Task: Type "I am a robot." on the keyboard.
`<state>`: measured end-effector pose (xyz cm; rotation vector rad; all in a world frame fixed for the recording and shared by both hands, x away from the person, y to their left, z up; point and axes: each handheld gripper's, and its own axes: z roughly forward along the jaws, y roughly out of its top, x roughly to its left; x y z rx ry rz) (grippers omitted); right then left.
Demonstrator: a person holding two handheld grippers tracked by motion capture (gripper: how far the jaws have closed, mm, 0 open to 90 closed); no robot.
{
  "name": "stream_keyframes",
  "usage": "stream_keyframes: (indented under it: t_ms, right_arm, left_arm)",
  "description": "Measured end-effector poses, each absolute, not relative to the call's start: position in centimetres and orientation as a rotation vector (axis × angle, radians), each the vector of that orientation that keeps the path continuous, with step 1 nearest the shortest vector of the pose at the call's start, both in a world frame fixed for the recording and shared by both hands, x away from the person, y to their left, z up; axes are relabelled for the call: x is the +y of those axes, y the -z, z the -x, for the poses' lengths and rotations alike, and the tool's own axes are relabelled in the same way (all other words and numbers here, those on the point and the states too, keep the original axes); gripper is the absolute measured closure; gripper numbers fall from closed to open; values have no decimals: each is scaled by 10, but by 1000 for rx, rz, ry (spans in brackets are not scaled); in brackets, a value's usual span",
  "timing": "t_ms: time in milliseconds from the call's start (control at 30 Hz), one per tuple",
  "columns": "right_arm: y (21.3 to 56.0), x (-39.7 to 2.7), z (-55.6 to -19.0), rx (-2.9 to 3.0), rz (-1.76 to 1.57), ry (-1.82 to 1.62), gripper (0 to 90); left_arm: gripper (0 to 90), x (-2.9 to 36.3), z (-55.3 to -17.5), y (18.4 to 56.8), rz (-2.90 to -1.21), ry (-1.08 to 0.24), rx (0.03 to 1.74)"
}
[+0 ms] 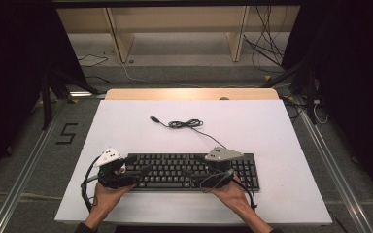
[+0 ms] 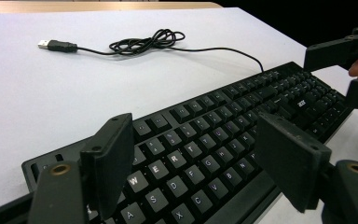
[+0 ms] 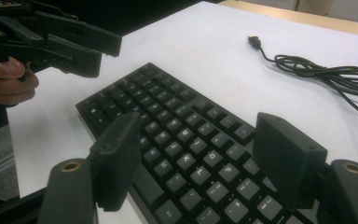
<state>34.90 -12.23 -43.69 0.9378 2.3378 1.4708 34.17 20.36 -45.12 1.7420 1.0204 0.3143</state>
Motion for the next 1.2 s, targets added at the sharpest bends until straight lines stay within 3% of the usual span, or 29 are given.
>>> stream_keyframes:
  t_ms: [267, 533, 700, 1200]
  right_arm:
    - [438, -120, -357, 2348, -949, -1450, 403]
    - [443, -117, -366, 2405, -948, -1396, 734]
    - [449, -111, -372, 2436, -953, -1330, 891]
    - [466, -87, -386, 2521, -965, -1183, 900]
  left_arm:
    - [279, 205, -338, 451, -1728, -320, 1010]
    - [278, 210, -335, 451, -1708, -328, 1015]
    - [277, 211, -334, 451, -1705, -330, 1015]
    - [277, 208, -331, 452, -1725, -337, 999]
